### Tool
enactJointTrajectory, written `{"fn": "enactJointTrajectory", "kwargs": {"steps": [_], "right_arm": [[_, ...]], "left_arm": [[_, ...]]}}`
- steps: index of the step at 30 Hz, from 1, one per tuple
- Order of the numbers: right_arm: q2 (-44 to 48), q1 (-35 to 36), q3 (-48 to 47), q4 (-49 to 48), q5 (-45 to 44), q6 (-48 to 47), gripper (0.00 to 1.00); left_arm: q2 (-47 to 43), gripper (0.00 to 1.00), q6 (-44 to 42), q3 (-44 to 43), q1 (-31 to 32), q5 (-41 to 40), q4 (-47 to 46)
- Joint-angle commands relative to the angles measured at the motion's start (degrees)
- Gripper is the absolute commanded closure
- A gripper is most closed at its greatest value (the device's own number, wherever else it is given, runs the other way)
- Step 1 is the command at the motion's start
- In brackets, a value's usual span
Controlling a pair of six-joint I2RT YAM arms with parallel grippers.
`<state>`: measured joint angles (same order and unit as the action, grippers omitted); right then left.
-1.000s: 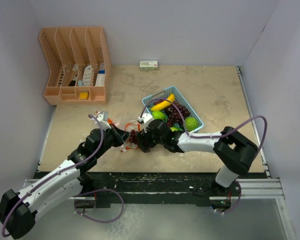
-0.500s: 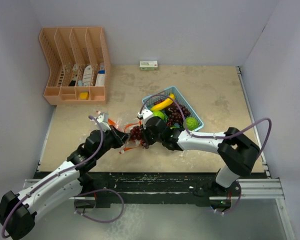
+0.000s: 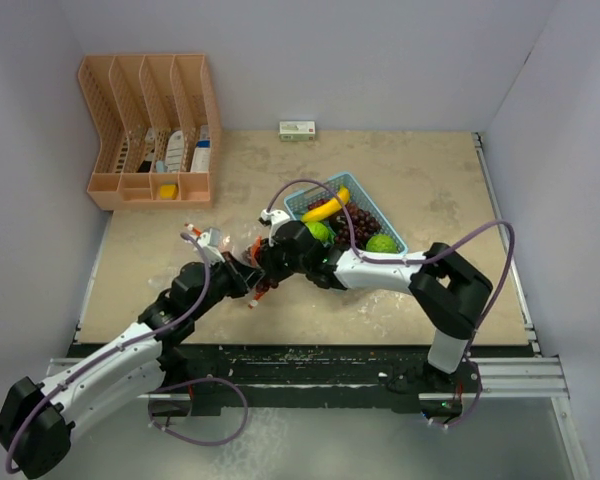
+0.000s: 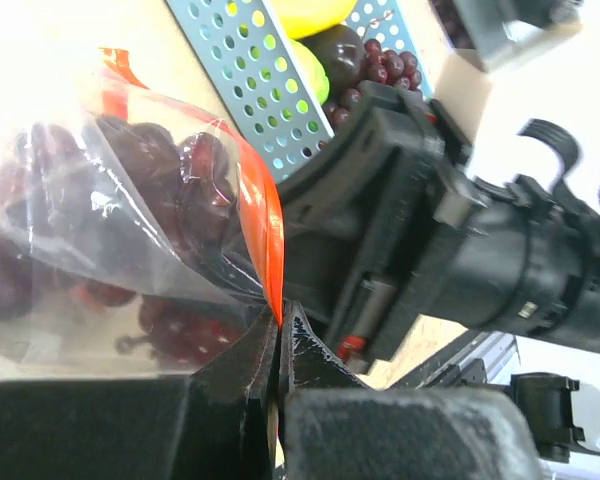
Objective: Place the food in the zip-top bag and seal the zipper
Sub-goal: Place the fake fruit in the zipper food storage bag.
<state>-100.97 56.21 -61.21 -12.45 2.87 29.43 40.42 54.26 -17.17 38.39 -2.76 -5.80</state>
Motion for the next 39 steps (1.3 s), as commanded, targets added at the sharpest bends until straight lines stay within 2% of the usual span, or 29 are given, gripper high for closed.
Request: {"fn": "enactJointTrajectory", "kwargs": {"steps": [1, 5, 11, 15, 18, 21, 23, 26, 29, 32, 34, 39], "right_arm": [[-0.1, 0.1, -2.5, -9.3, 0.5, 9.5, 1.0], [-1.7, 0.1, -5.5, -6.8, -6.6, 12.4, 1.0], [-2.8, 0.1, -9.1, 7.9, -29.5, 12.8, 1.0], [-0.6, 0.1, -9.9, 16.0, -42.5, 14.3, 1.0], [-0.1, 0.1, -11.4, 21.7, -50.3, 14.0, 0.91], [-2.2, 0.0, -13.3, 27.1, -53.6, 14.3, 0.83], [-4.1, 0.0, -14.3, 29.5, -54.3, 15.2, 0.77], [-6.3, 0.0, -15.4, 30.9, -53.3, 15.7, 0.62], [-6.7, 0.1, -15.7, 29.9, -52.2, 13.9, 0.31], [-5.6, 0.2, -14.7, 26.0, -48.2, 9.9, 0.1], [-3.8, 0.3, -13.0, 22.3, -43.4, 6.4, 0.05], [7.1, 0.4, -3.8, 13.3, -31.1, 2.4, 0.03]], "left_arm": [[0.7, 1.0, 3.8, 2.5, 0.3, 6.0, -14.0], [3.2, 1.0, 7.4, 5.5, 0.4, 7.7, -23.9], [5.3, 1.0, 8.0, 3.8, 0.3, 10.0, -27.0], [3.0, 1.0, 8.8, 3.2, 0.4, 10.0, -25.9], [0.7, 1.0, 8.4, 1.5, 0.3, 9.5, -20.5], [-1.5, 1.0, 6.7, 0.3, 0.3, 7.2, -12.3], [-2.2, 1.0, 6.1, 0.1, 0.3, 5.1, -7.5], [-1.3, 1.0, 5.9, 2.3, 0.3, 2.8, -5.8], [2.3, 1.0, 6.4, 4.4, 0.3, 2.2, -8.2], [6.6, 1.0, 6.9, 5.6, 0.4, 2.4, -12.5], [9.0, 1.0, 6.7, 5.3, 0.3, 2.8, -13.9], [9.9, 1.0, 5.7, 4.0, 0.3, 2.2, -12.5]]}}
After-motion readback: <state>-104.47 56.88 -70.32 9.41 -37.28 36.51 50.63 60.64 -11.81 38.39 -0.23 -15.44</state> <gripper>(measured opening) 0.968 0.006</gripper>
